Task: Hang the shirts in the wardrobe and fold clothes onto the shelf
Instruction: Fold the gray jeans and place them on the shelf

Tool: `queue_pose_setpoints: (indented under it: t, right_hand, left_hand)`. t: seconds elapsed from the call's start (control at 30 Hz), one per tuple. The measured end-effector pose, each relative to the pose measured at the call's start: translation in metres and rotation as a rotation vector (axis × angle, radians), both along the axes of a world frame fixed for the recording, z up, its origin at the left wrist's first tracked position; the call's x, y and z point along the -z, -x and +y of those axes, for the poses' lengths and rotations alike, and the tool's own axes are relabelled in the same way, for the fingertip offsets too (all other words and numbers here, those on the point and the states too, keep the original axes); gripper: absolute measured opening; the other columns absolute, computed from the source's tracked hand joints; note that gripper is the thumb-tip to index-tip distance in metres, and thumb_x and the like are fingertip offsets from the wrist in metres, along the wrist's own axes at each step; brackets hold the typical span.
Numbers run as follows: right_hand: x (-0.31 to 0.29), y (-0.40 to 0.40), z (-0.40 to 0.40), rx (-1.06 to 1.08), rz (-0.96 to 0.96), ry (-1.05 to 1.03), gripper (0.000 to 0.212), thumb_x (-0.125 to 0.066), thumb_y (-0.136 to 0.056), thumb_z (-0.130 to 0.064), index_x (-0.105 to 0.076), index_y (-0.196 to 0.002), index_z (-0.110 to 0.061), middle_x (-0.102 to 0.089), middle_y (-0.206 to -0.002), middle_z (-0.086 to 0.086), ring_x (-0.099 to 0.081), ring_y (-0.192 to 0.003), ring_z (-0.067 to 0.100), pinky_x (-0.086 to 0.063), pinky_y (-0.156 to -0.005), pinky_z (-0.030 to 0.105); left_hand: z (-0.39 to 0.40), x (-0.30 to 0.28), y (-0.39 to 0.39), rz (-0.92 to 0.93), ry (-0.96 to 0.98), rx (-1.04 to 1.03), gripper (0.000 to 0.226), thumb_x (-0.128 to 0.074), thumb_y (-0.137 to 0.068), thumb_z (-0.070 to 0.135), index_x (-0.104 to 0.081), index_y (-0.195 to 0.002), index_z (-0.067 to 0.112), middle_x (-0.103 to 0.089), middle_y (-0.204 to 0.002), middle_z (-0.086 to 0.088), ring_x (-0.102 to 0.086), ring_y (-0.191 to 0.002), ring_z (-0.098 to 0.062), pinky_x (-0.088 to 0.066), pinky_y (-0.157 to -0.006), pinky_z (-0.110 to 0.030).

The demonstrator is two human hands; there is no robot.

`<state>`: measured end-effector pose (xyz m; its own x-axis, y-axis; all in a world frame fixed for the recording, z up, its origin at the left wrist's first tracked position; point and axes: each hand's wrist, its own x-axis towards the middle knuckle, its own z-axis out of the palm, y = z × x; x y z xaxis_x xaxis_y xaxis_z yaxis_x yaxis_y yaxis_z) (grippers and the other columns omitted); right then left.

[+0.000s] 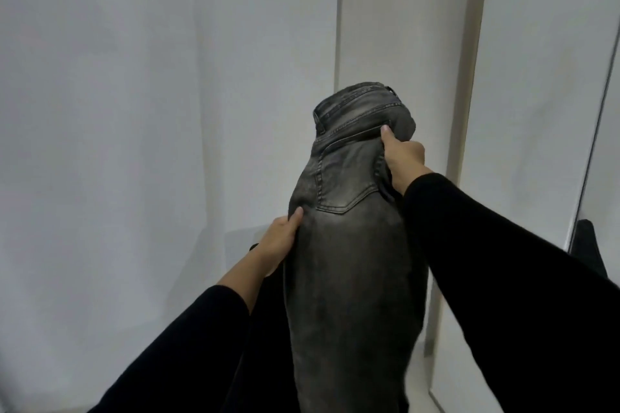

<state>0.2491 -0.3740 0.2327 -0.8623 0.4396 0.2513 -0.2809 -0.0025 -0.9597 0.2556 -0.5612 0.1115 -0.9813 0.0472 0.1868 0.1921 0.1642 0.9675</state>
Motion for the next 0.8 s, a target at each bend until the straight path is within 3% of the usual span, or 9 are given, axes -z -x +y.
queue_pose_setpoints:
  t: [0.1, 0.13, 0.2, 0.27, 0.37, 0.5, 0.6, 0.7, 0.8]
  right_hand:
    - [0.002, -0.008, 0.018, -0.120, -0.165, -0.139, 0.089, -0.046, -0.077, -0.075, -0.042, -0.140, -0.012, -0.053, -0.134, 0.007, -0.054, -0.118, 0.030, -0.042, -0.105, 0.040]
    - [0.006, -0.009, 0.022, -0.146, -0.213, -0.179, 0.089, -0.037, -0.078, -0.079, -0.041, -0.141, -0.016, -0.051, -0.137, 0.006, -0.052, -0.120, 0.030, -0.038, -0.106, 0.039]
    - [0.018, -0.018, 0.029, -0.179, -0.303, -0.255, 0.077, -0.018, -0.091, -0.070, -0.035, -0.145, -0.018, -0.045, -0.143, 0.010, -0.046, -0.128, 0.031, -0.033, -0.102, 0.036]
    - [0.037, -0.016, 0.039, -0.154, -0.388, -0.292, 0.071, -0.012, -0.097, -0.061, -0.022, -0.150, -0.016, -0.036, -0.150, 0.015, -0.039, -0.134, 0.033, -0.030, -0.106, 0.043]
    - [0.065, -0.015, 0.047, -0.134, -0.449, -0.200, 0.074, -0.015, -0.096, -0.062, -0.028, -0.148, -0.011, -0.044, -0.143, 0.018, -0.047, -0.126, 0.034, -0.035, -0.104, 0.046]
    - [0.091, -0.009, 0.053, -0.142, -0.452, -0.061, 0.075, -0.025, -0.094, -0.063, -0.041, -0.137, -0.003, -0.056, -0.123, 0.018, -0.056, -0.103, 0.030, -0.046, -0.084, 0.041]
    - [0.102, -0.006, 0.051, -0.312, -0.487, -0.080, 0.083, -0.025, -0.091, -0.069, -0.049, -0.128, 0.001, -0.061, -0.111, 0.017, -0.060, -0.102, 0.030, -0.048, -0.089, 0.045]
    - [0.103, -0.004, 0.034, -0.525, -0.491, -0.158, 0.093, -0.022, -0.083, -0.079, -0.047, -0.132, -0.004, -0.056, -0.131, 0.014, -0.053, -0.120, 0.030, -0.038, -0.102, 0.050]
    - [0.104, -0.002, 0.015, -0.600, -0.391, -0.191, 0.095, -0.028, -0.076, -0.081, -0.039, -0.140, -0.011, -0.044, -0.145, 0.009, -0.042, -0.133, 0.029, -0.031, -0.107, 0.053]
  left_hand:
    - [0.013, -0.021, 0.004, 0.099, -0.109, -0.188, 0.050, -0.032, -0.101, 0.039, -0.053, -0.129, 0.003, -0.057, -0.126, -0.012, -0.054, -0.109, -0.024, -0.041, -0.090, -0.030]
    - [0.015, -0.030, 0.006, 0.115, -0.131, -0.239, 0.051, -0.031, -0.101, 0.038, -0.051, -0.130, 0.002, -0.054, -0.130, -0.014, -0.052, -0.114, -0.026, -0.039, -0.093, -0.029]
    - [0.021, -0.049, 0.009, 0.142, -0.130, -0.306, 0.050, -0.028, -0.102, 0.036, -0.050, -0.130, 0.001, -0.052, -0.132, -0.015, -0.049, -0.118, -0.028, -0.035, -0.090, -0.027]
    - [0.030, -0.069, 0.011, 0.177, -0.096, -0.336, 0.049, -0.026, -0.103, 0.034, -0.050, -0.128, 0.001, -0.053, -0.128, -0.014, -0.049, -0.111, -0.025, -0.033, -0.086, -0.026]
    - [0.044, -0.089, 0.013, 0.218, -0.024, -0.398, 0.051, -0.023, -0.103, 0.033, -0.049, -0.128, -0.003, -0.053, -0.129, -0.017, -0.050, -0.114, -0.027, -0.036, -0.094, -0.030]
    - [0.035, -0.106, 0.022, 0.276, -0.010, -0.567, 0.055, -0.022, -0.104, 0.031, -0.048, -0.124, -0.012, -0.052, -0.130, -0.024, -0.049, -0.120, -0.034, -0.035, -0.098, -0.031]
    - [0.015, -0.120, 0.028, 0.285, -0.075, -0.685, 0.055, -0.022, -0.104, 0.033, -0.046, -0.129, -0.010, -0.049, -0.135, -0.023, -0.047, -0.124, -0.034, -0.034, -0.102, -0.032]
    - [0.001, -0.129, 0.027, 0.278, -0.149, -0.737, 0.055, -0.022, -0.104, 0.033, -0.044, -0.132, -0.008, -0.047, -0.139, -0.020, -0.045, -0.127, -0.032, -0.033, -0.102, -0.030]
    - [-0.007, -0.132, 0.025, 0.239, -0.268, -0.753, 0.055, -0.022, -0.103, 0.034, -0.045, -0.131, -0.007, -0.049, -0.137, -0.018, -0.047, -0.124, -0.030, -0.035, -0.101, -0.030]
